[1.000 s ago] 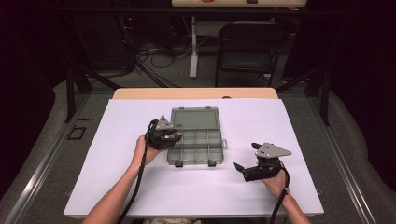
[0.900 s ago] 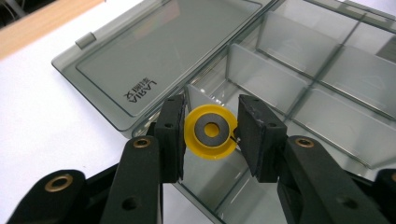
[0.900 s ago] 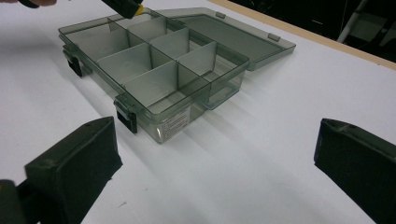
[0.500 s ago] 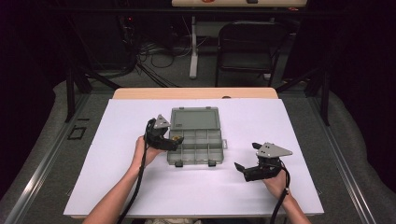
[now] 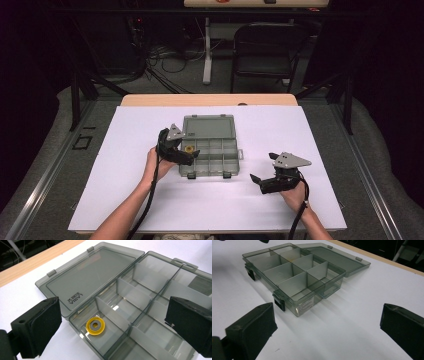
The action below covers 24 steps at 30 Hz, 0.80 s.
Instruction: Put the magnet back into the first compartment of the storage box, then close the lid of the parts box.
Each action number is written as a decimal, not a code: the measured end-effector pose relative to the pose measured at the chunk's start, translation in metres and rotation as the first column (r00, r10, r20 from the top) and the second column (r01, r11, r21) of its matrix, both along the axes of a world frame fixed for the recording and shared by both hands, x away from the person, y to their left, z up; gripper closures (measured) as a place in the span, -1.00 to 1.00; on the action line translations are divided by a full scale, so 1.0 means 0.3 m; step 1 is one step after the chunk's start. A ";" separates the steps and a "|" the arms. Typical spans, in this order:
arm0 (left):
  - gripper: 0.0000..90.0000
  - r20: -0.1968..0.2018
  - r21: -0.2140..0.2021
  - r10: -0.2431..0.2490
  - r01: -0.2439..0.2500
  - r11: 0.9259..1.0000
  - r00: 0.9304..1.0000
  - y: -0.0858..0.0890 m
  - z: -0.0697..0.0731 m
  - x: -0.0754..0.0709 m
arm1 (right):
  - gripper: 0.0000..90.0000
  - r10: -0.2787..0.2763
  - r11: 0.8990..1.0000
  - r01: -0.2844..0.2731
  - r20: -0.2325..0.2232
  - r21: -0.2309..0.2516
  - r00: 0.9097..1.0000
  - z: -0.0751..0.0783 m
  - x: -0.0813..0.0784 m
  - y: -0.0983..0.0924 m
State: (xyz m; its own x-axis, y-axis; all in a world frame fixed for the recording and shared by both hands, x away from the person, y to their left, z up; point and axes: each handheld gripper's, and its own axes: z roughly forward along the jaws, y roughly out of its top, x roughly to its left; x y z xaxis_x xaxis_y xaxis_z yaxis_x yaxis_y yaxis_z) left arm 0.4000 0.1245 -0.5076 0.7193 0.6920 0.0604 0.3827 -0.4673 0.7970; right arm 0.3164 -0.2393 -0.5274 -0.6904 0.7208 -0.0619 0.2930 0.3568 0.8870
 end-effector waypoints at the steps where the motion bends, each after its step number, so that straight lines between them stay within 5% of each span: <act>1: -0.99 -0.001 0.006 -0.003 0.003 1.000 1.000 -0.004 0.000 -0.004 | -1.00 -0.003 1.000 0.003 0.002 0.002 1.000 0.000 0.000 0.000; 24: -0.99 -0.039 0.077 -0.016 0.019 0.997 0.999 -0.041 -0.046 -0.015 | -1.00 0.016 1.000 -0.016 0.011 0.001 1.000 0.006 -0.007 0.009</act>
